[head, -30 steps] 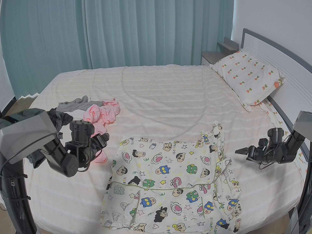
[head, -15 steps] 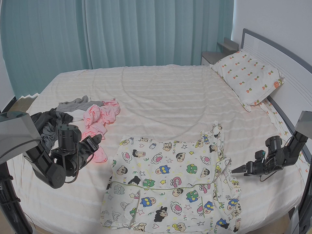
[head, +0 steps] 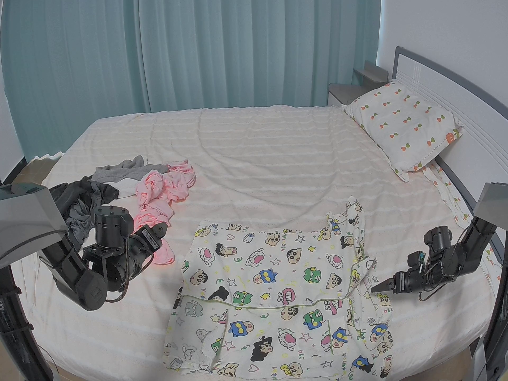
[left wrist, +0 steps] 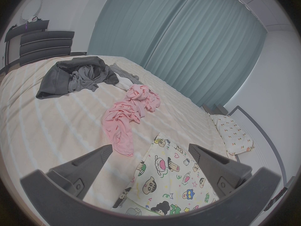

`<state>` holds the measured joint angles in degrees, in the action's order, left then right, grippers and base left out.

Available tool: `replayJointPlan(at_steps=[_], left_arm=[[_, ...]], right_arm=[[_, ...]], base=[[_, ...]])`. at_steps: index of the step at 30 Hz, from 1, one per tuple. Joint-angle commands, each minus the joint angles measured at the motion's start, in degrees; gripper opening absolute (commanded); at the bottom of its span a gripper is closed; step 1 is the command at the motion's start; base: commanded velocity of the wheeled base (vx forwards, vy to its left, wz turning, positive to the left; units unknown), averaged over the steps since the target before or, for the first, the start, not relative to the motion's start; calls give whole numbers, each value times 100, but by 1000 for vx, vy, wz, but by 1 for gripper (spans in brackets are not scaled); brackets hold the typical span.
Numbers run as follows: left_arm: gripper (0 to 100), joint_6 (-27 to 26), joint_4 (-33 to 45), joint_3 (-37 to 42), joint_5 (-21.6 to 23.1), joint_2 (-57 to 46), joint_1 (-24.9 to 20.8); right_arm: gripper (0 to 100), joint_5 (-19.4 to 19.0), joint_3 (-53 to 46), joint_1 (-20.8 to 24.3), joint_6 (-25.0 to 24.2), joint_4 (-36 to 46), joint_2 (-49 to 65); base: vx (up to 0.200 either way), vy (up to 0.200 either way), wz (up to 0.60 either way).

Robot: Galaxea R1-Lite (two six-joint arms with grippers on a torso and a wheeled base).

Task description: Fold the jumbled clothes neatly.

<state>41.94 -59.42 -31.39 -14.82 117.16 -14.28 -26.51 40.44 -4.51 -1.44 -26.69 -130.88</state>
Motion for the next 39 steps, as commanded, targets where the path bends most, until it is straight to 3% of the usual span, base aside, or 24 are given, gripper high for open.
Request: replayJointPlan(at_steps=[1,9,10,26,29,39], left_arm=[[100,8,0,1,-3,8,-23],[100,8,0,1,-152,8,-75],[100,8,0,1,-152,8,-84],[100,-1,-263,133,-170,8,-102],[100,-10,-299,160,-170,17,-111],[100,-10,-299,186,-170,17,-137]], right_arm=[[100,67,-89,91,30,-12,-61],[100,59,-256,231,-58,-293,-52],[0,67,-264,240,-67,-302,-52],[0,76,-308,214,-225,-311,18],[0,191,-308,56,-515,-346,221],[0,384,-282,-718,-515,-346,493]], base=[[0,0,0],[0,0,0],[0,0,0],[0,0,0],[0,0,0],[0,0,0]])
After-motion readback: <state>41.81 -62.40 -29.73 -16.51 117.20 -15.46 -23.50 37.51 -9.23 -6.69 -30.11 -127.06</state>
